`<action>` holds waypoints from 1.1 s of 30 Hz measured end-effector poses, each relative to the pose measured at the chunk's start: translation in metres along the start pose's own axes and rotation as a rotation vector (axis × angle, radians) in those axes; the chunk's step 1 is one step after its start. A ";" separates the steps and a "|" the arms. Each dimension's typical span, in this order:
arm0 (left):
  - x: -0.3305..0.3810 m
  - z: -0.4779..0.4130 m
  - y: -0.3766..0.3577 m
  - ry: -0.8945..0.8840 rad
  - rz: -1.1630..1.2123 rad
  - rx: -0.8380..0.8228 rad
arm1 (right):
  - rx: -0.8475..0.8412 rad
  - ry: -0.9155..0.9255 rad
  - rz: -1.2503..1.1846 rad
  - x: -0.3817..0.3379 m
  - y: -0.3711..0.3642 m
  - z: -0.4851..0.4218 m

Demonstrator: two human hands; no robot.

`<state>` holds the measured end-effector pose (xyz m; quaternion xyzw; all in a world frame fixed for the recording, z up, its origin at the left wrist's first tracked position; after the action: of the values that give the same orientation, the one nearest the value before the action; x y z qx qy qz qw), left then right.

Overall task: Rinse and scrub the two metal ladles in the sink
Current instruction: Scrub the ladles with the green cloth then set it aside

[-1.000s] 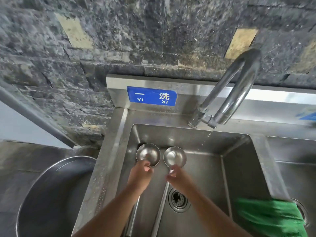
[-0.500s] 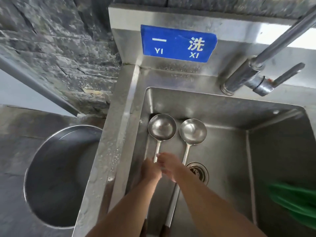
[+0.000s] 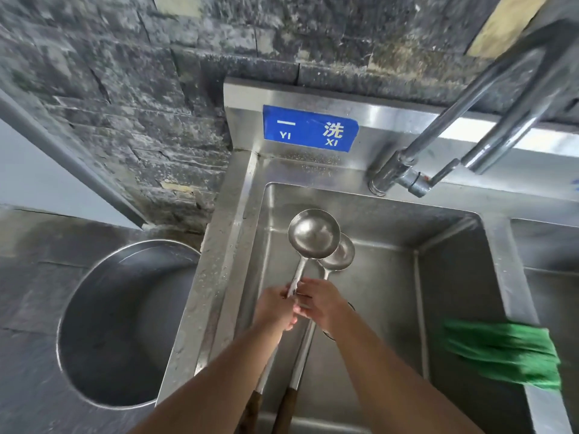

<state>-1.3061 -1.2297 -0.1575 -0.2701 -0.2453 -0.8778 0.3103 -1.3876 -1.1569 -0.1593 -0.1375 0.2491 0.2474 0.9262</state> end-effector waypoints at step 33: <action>0.089 0.216 -0.096 -0.539 -0.268 -0.040 | -0.132 0.277 -0.290 -0.055 0.215 0.189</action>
<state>-1.3601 -1.0713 0.0311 -0.4646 -0.3348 -0.8124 0.1098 -1.4677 -0.9264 -0.0003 -0.2650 0.3348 0.1063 0.8980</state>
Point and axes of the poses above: each hand's wrist, its own z-axis away from the middle knuckle, its own y-axis out of the back of the hand, x = y × z, the point moved 9 cm from there along -z, towards the middle knuckle, and after that the axes turned 7 degrees about x, right-handed, at the moved point
